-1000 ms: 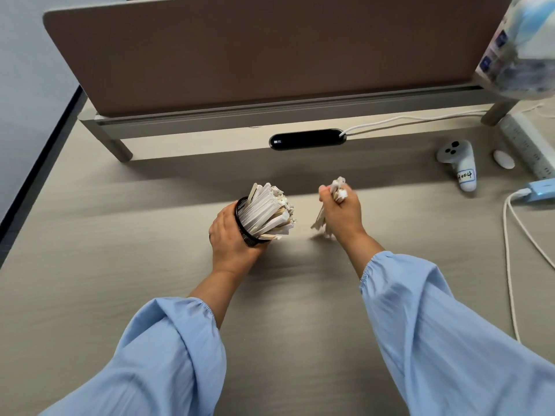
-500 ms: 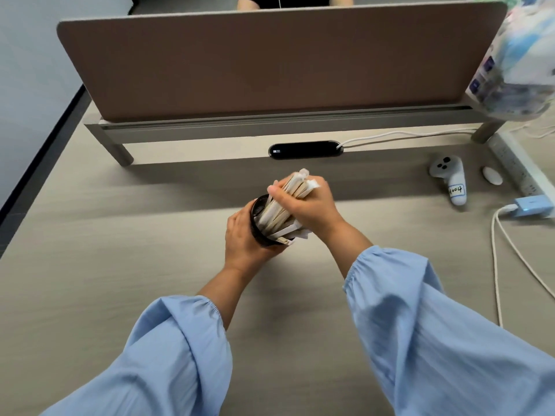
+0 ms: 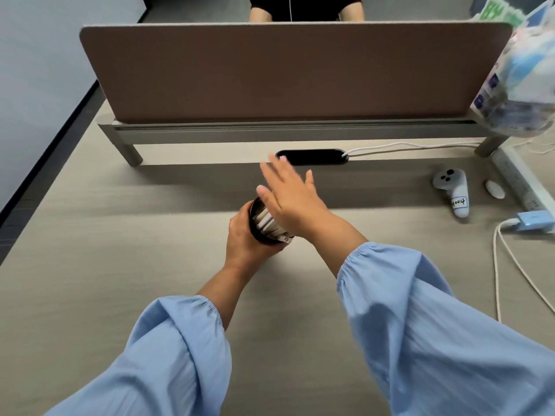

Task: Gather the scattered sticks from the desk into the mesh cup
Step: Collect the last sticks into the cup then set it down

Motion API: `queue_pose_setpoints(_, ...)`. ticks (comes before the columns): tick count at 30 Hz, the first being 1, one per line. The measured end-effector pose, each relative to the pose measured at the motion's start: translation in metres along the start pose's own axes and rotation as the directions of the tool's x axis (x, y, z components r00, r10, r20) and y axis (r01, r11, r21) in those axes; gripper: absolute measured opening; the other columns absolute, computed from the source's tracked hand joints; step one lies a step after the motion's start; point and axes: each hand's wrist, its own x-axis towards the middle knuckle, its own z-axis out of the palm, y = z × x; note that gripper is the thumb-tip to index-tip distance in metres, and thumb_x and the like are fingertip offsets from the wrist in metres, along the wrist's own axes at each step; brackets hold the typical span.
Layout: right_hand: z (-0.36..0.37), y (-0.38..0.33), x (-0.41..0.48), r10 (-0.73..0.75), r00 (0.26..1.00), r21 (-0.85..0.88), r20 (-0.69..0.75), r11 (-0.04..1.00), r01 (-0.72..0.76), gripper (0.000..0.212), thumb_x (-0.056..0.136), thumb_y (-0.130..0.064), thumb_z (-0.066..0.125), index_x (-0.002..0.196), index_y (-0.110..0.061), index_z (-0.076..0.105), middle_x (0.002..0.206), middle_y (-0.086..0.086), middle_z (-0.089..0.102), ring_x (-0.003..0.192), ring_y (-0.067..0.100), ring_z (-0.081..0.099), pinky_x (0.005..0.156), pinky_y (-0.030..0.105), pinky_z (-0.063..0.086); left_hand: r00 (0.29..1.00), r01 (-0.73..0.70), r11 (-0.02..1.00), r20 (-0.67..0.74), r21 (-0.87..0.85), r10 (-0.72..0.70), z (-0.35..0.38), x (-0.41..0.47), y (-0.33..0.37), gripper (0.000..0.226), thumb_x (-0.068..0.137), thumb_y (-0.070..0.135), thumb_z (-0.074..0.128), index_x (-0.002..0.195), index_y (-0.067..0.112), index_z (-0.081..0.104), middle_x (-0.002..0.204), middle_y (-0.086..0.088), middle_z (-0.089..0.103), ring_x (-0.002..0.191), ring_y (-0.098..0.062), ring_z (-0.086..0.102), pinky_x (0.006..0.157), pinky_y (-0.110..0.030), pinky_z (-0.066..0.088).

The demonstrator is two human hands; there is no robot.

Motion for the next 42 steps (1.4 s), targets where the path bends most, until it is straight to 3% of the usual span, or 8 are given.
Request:
queue_pose_setpoints(4,0.001,-0.001,0.002,-0.007,1.0,0.128,-0.029,0.992,0.01,0.057,0.1,-0.038,0.024,0.151,-0.014,0.013,0.161,0.003,0.005,0.149,0.016,0.004,0.119,0.048,-0.001,0.998,0.025,0.999,0.053,-0.03,-0.024,-0.003,0.001,-0.008,0.078,0.047,0.028,0.088,0.114,0.029,0.048,0.108,0.011,0.058,0.105,-0.017,0.056,0.09,-0.035,0.046)
queue_pose_setpoints(8,-0.01,0.013,0.008,0.264,0.85,0.629,-0.457,0.772,0.098,0.043,0.093,-0.011,0.033,0.13,0.002,0.049,0.137,0.018,0.05,0.131,0.027,0.043,0.108,0.025,0.026,0.963,0.263,0.89,0.041,-0.372,-0.268,-0.011,0.0,-0.015,0.072,0.046,0.02,0.087,0.108,0.028,0.05,0.104,0.009,0.063,0.094,-0.009,0.059,0.079,-0.016,0.049)
queue_pose_setpoints(13,0.012,0.046,0.005,0.042,0.976,0.369,0.215,0.921,-0.121,0.074,0.079,0.003,0.063,0.144,-0.015,0.033,0.143,0.005,0.047,0.13,0.018,0.047,0.102,0.022,0.039,0.95,0.309,0.816,0.197,-0.489,-0.242,-0.03,0.016,-0.016,0.085,0.044,0.028,0.084,0.12,0.007,0.051,0.113,-0.015,0.064,0.095,-0.013,0.06,0.082,-0.027,0.05)
queue_pose_setpoints(20,0.037,0.029,0.001,0.045,0.999,0.687,0.028,0.725,-0.052,0.077,0.058,-0.006,0.087,0.123,-0.024,0.05,0.107,-0.012,0.061,0.107,0.016,0.06,0.097,0.035,0.05,0.836,0.351,0.878,0.531,-0.325,-0.138,-0.068,0.035,-0.012,0.076,0.055,-0.006,0.043,0.126,0.02,0.042,0.099,0.0,0.059,0.086,-0.009,0.053,0.065,-0.014,0.043)
queue_pose_setpoints(23,0.047,0.024,0.008,0.091,0.995,0.71,0.047,0.698,-0.097,0.073,0.057,-0.004,0.087,0.119,-0.022,0.053,0.106,-0.009,0.062,0.106,0.017,0.06,0.099,0.042,0.05,0.857,0.312,0.915,0.491,-0.257,-0.154,-0.069,0.04,-0.015,0.052,0.076,-0.01,0.044,0.116,0.022,0.054,0.098,0.0,0.065,0.081,0.002,0.057,0.074,-0.013,0.045)
queue_pose_setpoints(26,0.047,0.018,0.019,0.11,0.993,0.691,0.043,0.714,-0.109,0.08,0.057,-0.007,0.087,0.126,-0.022,0.049,0.109,-0.009,0.06,0.109,0.016,0.058,0.097,0.038,0.05,0.918,0.314,0.904,0.335,-0.289,-0.212,-0.067,0.046,-0.026,0.036,0.077,0.001,0.055,0.1,0.026,0.066,0.107,-0.009,0.068,0.103,-0.022,0.06,0.092,-0.038,0.046)
queue_pose_setpoints(34,0.073,-0.013,0.064,0.115,0.993,0.479,0.032,0.87,-0.117,0.089,0.046,-0.036,0.089,0.126,-0.024,0.051,0.124,0.008,0.052,0.117,0.025,0.052,0.103,0.041,0.044,0.903,0.418,0.838,0.059,-0.35,-0.426,-0.089,0.052,-0.055,0.029,0.083,-0.006,0.051,0.104,0.01,0.064,0.084,-0.001,0.065,0.075,-0.012,0.055,0.068,-0.026,0.046)
queue_pose_setpoints(42,0.101,-0.075,0.135,0.005,0.978,0.462,0.209,0.881,-0.103,0.069,0.07,-0.028,0.08,0.132,-0.02,0.052,0.132,0.003,0.058,0.121,0.021,0.054,0.087,0.017,0.038,0.831,0.469,0.731,-0.034,-0.495,-0.556,-0.14,0.08,-0.091,0.027,0.091,-0.002,0.04,0.087,0.014,0.061,0.082,0.003,0.062,0.077,-0.009,0.057,0.056,-0.013,0.051)
